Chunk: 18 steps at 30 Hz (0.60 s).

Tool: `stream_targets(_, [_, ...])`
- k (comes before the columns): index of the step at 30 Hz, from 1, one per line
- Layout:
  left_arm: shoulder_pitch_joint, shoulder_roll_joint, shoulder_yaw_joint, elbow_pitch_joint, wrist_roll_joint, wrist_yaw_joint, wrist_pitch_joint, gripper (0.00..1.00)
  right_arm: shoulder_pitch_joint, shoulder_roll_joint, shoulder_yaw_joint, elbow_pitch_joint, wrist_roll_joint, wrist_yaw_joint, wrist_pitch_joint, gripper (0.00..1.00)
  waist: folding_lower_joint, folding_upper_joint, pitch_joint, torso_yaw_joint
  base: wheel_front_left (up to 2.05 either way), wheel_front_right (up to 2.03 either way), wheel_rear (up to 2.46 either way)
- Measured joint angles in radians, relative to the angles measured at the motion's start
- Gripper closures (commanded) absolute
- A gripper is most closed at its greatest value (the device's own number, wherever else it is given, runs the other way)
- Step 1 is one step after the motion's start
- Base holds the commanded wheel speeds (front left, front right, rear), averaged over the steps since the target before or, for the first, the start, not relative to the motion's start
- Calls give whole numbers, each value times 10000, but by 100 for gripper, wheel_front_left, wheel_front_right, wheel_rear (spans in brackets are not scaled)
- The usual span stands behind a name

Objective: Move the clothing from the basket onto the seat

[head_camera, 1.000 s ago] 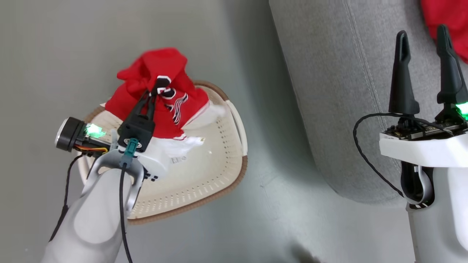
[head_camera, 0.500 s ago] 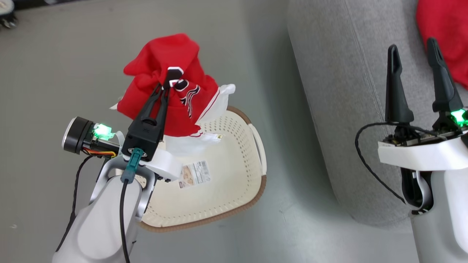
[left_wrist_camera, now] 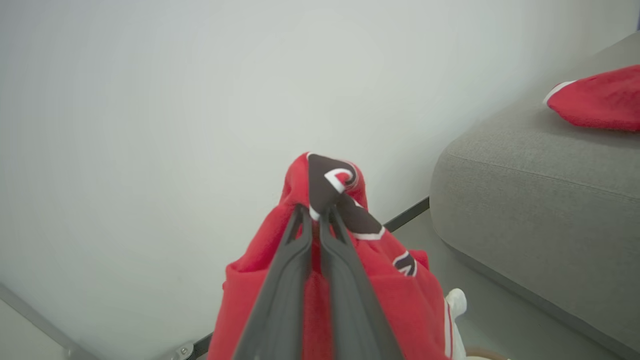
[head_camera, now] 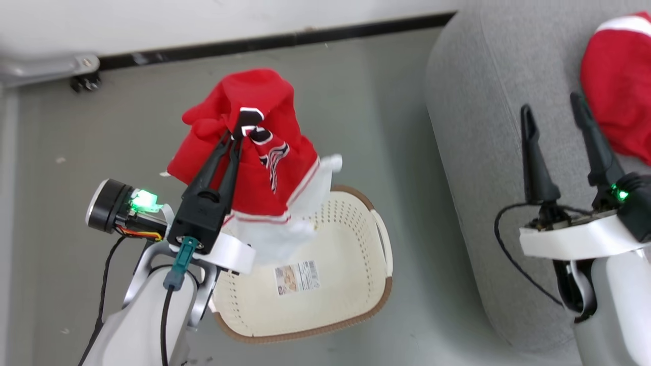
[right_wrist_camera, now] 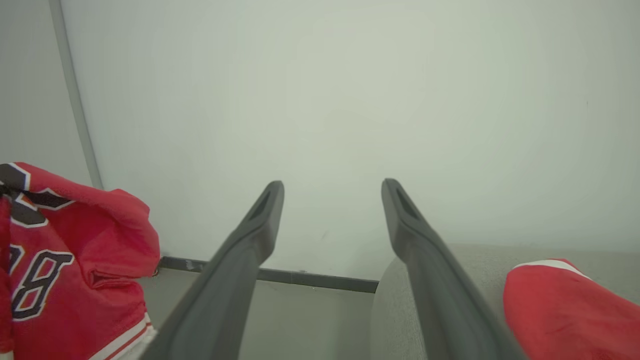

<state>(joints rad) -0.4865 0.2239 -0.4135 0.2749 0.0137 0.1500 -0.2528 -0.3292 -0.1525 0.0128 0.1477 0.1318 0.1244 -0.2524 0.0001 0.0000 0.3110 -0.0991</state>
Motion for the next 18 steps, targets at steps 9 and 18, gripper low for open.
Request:
stream_targets(9, [338,213,-280,-487,-12,-286,-2,100,527,-512,922,560,-86,0,2,0,0,0,-959,389,0,0,0])
stream_targets(18, [568,299,-633,-1055,-117,-802,-27,100,872,-769,1569,832,153,0,155,0,-1,0,-1815,690,0,0,0])
